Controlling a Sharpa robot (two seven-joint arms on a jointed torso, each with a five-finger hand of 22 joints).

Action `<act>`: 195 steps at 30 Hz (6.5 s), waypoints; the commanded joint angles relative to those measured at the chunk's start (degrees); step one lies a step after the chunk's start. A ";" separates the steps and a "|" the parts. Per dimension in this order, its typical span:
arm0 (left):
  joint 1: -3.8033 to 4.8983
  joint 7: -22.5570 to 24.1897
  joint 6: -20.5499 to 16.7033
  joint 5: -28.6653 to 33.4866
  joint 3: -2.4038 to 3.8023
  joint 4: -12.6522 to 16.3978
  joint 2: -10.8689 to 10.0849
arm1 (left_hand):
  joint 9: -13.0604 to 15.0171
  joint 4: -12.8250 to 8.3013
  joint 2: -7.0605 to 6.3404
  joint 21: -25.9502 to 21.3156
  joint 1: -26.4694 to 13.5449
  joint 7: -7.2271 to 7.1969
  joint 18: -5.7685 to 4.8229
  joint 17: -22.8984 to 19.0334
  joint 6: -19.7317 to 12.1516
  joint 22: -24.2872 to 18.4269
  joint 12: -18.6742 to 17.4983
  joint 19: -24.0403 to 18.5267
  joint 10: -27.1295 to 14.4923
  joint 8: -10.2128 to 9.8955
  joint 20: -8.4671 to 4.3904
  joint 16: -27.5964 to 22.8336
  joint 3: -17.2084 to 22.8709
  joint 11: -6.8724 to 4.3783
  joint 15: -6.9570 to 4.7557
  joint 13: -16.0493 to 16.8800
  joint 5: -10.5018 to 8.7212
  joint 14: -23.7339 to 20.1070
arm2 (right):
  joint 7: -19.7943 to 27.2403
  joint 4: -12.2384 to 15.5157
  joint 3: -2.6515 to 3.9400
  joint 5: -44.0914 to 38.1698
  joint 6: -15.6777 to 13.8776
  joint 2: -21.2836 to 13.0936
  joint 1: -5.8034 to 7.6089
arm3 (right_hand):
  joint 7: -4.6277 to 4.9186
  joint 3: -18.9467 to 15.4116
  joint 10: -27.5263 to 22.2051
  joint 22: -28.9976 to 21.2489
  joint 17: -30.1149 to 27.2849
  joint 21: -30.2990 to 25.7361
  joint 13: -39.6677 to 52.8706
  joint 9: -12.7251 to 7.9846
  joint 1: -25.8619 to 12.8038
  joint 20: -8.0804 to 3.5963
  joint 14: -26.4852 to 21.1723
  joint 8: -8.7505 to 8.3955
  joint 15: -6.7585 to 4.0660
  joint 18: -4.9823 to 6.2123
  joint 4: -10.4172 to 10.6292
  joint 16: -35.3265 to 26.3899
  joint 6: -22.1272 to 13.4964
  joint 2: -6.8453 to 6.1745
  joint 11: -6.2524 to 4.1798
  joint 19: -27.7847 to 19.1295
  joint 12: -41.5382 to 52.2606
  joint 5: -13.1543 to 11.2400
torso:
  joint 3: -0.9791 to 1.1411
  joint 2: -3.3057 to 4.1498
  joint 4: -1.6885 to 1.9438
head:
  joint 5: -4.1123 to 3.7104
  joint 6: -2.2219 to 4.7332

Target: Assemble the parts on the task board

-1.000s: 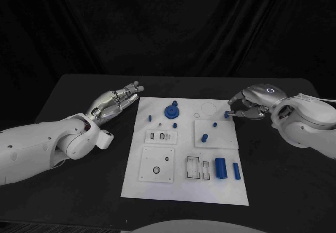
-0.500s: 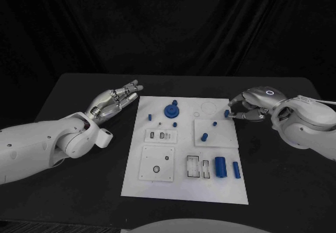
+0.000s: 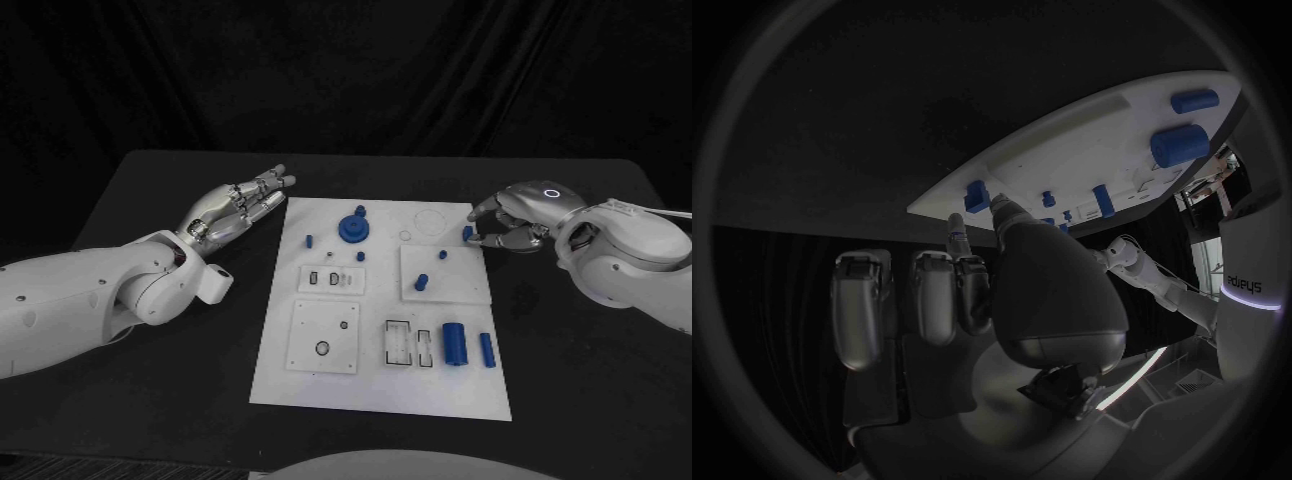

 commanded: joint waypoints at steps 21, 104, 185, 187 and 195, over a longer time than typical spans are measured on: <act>0.01 2.18 1.18 0.08 0.05 -0.05 0.39 | -0.03 0.20 0.20 -0.22 0.24 0.11 1.04 -0.05 -0.24 0.03 0.19 -0.11 0.13 0.08 0.48 -0.21 0.19 0.42 0.40 0.05 0.08 -0.14 | 0.52 -1.61 0.02 -0.35 -1.67 1.30 -0.88 | -0.17 1.07 5.67 15.07 10.52 0.19 14.30 0.68 3.42 -0.69 5.24 1.11 -0.62 -0.44 -1.40 0.28 1.09 0.24 -0.53 6.05 -0.50 1.51 | -0.02 0.00 0.02 | 0.00 -0.19; -0.06 1.67 1.27 0.08 0.04 -0.61 1.28 | -0.05 0.13 0.36 -0.27 0.31 0.26 1.03 -0.05 -0.45 -0.01 0.19 -0.18 0.08 0.04 0.44 -0.21 0.46 0.61 0.64 0.05 0.25 -0.14 | -2.97 4.70 0.06 -0.36 -3.02 17.19 -4.21 | 1.67 0.63 5.51 15.07 9.24 0.19 13.83 7.98 6.88 0.35 5.00 6.20 0.69 -0.44 -5.69 -0.19 11.64 2.72 1.57 6.05 -0.87 4.50 | -0.08 -0.02 0.15 | -0.17 -0.40; -0.01 1.93 -3.14 0.09 0.06 1.25 -0.30 | -0.02 -0.07 -1.74 0.08 0.19 -0.91 1.06 -0.05 -0.77 0.23 -0.10 0.24 -1.48 0.09 0.91 -0.21 -0.20 -0.91 0.69 -0.26 -2.61 -0.14 | 1.44 7.82 0.07 -0.36 -13.44 15.49 -0.51 | 0.85 -3.01 5.05 15.07 8.95 0.19 12.74 1.08 -0.51 0.03 4.93 0.16 0.18 -0.44 1.46 -0.07 -6.17 -3.02 0.00 6.05 -1.75 -6.17 | 0.00 -0.03 0.00 | 0.37 0.14; 0.04 2.01 -5.14 0.09 0.06 1.92 -0.76 | 0.05 0.79 -2.96 0.44 -2.16 -0.57 1.08 -0.05 -0.23 0.45 -0.04 0.71 -1.21 0.25 1.20 -0.21 -2.29 -0.58 0.88 -0.20 -11.71 -0.14 | 1.44 9.47 0.07 -0.36 -14.64 13.61 1.77 | 0.83 -3.89 5.21 15.07 8.90 0.19 13.17 0.90 -3.80 0.10 4.92 0.52 0.30 -0.44 1.50 -0.08 -5.41 -2.44 -0.08 6.05 -1.35 -6.16 | 0.02 -0.06 -0.03 | 0.57 0.61; 1.09 -0.02 -13.92 -3.94 0.08 4.08 -2.15 | 0.24 0.67 -5.25 4.88 -5.10 1.88 1.19 1.61 2.15 2.68 0.78 6.79 3.31 0.82 2.79 1.71 -5.06 2.21 2.41 0.59 -18.21 6.31 | 0.04 13.00 0.06 0.49 -15.21 7.59 7.03 | 1.09 -5.59 4.74 15.07 6.64 0.19 12.13 0.74 -13.50 0.26 4.42 1.82 0.39 -0.44 1.45 -1.21 -1.60 -0.15 0.31 6.05 -2.29 -6.26 | 0.13 -0.42 0.12 | 1.02 2.28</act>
